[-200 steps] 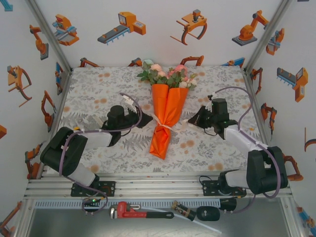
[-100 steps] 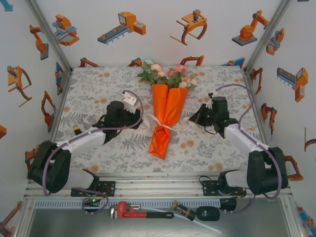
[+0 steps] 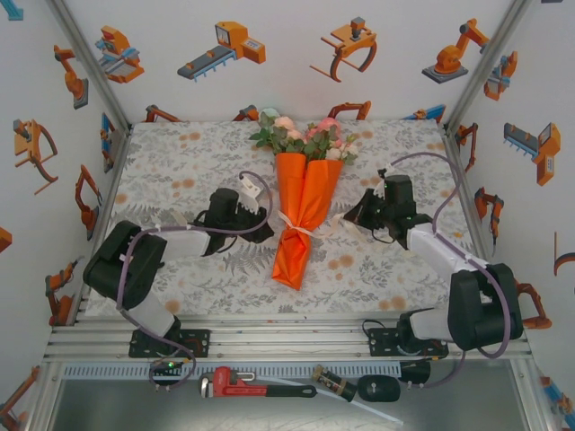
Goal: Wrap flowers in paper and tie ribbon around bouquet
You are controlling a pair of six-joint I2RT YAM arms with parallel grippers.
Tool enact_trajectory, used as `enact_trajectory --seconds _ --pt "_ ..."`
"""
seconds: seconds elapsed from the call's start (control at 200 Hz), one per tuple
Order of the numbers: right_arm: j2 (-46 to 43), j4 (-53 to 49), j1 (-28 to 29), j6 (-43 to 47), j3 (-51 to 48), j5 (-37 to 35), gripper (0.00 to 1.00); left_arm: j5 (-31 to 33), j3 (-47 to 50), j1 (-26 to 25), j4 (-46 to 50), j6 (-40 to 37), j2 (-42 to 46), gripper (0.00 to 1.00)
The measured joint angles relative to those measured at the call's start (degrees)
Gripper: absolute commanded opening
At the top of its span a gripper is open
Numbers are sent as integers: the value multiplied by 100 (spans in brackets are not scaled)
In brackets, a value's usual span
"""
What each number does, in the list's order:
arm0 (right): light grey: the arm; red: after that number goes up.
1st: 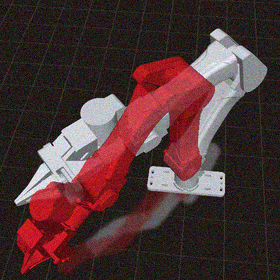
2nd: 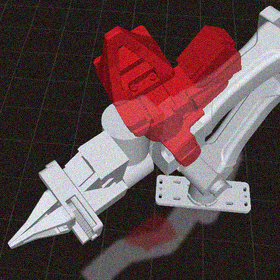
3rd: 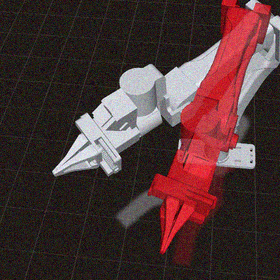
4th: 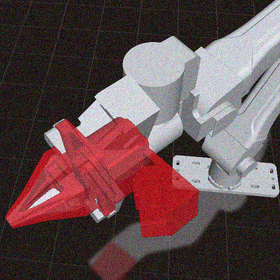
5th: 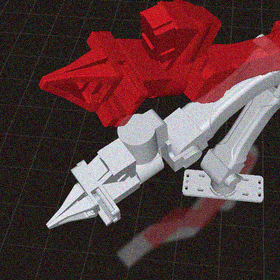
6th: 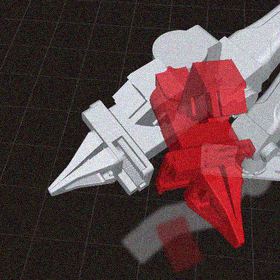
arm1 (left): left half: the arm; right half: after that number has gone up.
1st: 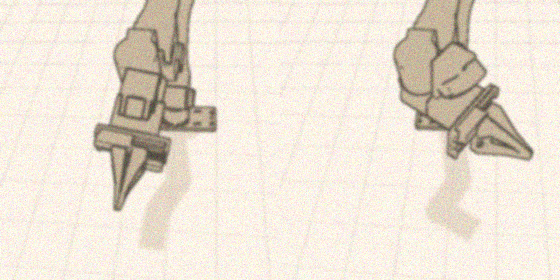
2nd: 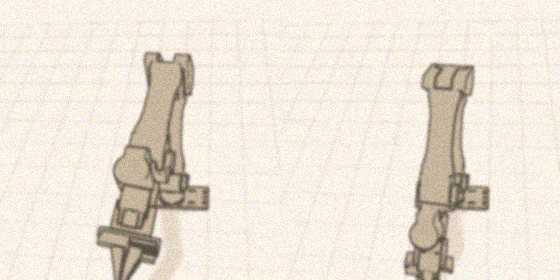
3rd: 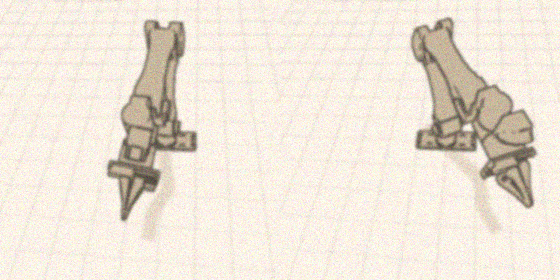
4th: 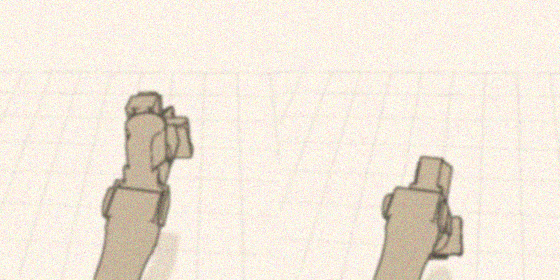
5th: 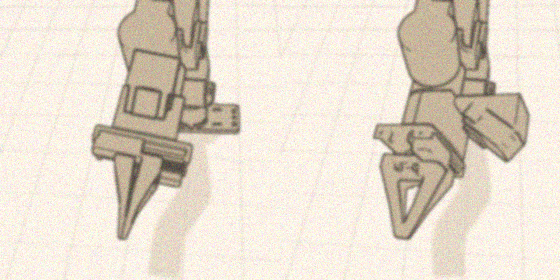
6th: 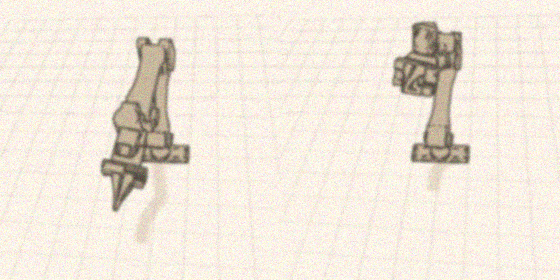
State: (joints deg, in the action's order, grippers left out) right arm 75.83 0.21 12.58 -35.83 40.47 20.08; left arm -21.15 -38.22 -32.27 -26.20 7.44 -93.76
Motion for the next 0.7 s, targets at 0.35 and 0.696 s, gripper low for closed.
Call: enact_trajectory --seconds 0.35,0.696 --pt "-212 -367 44 737 160 -55 63 223 -208 -2 398 -122 901 0" --pt "-85 1108 1491 2702 487 774 72 223 -992 -155 883 -772 1025 1"
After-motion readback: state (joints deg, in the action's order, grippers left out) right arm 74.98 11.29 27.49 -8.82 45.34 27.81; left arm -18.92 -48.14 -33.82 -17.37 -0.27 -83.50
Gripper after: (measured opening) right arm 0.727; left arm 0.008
